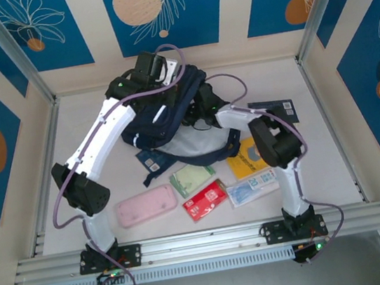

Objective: Pack the student bag
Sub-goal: Place the glasses case in the student bag, then close the student bag at the top-left of the table.

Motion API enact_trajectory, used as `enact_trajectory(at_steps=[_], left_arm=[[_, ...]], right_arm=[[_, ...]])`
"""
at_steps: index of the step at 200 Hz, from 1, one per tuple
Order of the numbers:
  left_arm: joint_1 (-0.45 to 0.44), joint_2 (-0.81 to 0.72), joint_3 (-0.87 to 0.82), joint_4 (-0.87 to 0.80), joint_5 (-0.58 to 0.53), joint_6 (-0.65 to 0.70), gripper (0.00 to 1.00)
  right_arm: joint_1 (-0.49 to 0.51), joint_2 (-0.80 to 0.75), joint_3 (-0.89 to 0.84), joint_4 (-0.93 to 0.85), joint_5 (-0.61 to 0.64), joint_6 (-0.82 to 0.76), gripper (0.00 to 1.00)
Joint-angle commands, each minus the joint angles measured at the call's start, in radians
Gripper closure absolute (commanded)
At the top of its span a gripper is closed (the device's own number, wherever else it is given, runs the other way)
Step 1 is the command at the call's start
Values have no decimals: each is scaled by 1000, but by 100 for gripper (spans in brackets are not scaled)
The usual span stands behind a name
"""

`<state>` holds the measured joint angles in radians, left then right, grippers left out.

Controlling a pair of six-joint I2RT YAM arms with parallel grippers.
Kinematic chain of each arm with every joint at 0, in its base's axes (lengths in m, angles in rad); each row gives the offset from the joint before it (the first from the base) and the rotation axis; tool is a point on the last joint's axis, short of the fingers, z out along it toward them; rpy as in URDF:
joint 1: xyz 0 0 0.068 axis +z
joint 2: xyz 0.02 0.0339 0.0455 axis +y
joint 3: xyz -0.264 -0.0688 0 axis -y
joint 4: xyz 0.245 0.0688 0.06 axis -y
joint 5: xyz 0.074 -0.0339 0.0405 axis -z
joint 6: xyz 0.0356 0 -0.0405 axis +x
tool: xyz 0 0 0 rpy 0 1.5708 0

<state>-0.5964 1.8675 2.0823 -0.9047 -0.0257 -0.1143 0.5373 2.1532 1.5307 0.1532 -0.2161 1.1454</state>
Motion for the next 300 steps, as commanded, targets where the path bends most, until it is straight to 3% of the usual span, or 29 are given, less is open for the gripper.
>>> enact_trajectory(at_steps=[1,21,49,97,132,166,210,248,279,300], left_arm=[[22,-82,35,125,29,-14,100],[39,-77,35,131,37,-28,100],[74,-74,27,136,73,-57,100],[116,-55,-13,160,96,-83,100],[129,-34,-57,185,59,-84,100],[129,25,-56,184,116,-108,100],[128,127,-47,195,184,-148,100],[109,188,-18,196,252,-184,84],[97,112,-80,205,241,-215,49],[89,-11,-214,246,205,-230,38]], right_arm=[[43,108,197,-88,89,22,31],[47,160,271,-117,99,33,18],[47,82,211,-114,106,-42,13],[49,-162,-19,-167,133,-175,14],[45,-359,-250,-181,232,-197,17],[46,-578,-416,-260,390,-319,19],[27,-867,-627,-355,474,-410,21],[25,-1071,-746,-388,507,-465,21],[27,-1118,-753,-428,460,-514,20],[32,-1119,-759,-426,407,-531,20]])
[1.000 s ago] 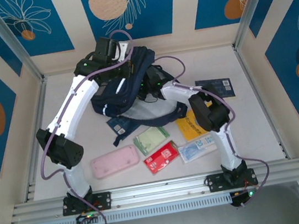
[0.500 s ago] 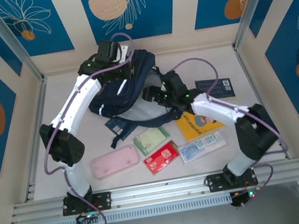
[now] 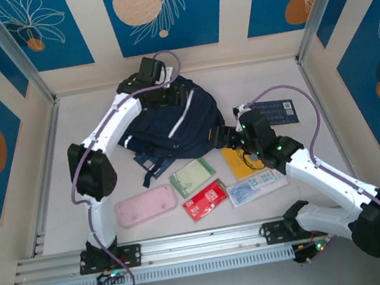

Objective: Pack the student bag
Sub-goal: Close the student bag at the top-left of the table.

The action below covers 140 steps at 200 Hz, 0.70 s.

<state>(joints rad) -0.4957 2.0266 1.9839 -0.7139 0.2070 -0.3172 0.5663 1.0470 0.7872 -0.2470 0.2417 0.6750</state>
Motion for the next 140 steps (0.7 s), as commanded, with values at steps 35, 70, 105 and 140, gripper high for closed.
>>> enact_trajectory(at_steps=[35,70,105,140], left_arm=[[-10,-410,-367,45,-129,-119,32],[-7,-676,-654,-44,-257,-393,21],[4,-885,-904,-231,-282,-768,11],[13,-1109,-1214,-235,-136,-1114,0]], right_arm=[[57,32,-17,16,-142,-128,21],[156,169,62,-8,-211,-209,22],[232,300,157,-60,-211,-269,23],[270,371,214,-82,-124,-291,23]])
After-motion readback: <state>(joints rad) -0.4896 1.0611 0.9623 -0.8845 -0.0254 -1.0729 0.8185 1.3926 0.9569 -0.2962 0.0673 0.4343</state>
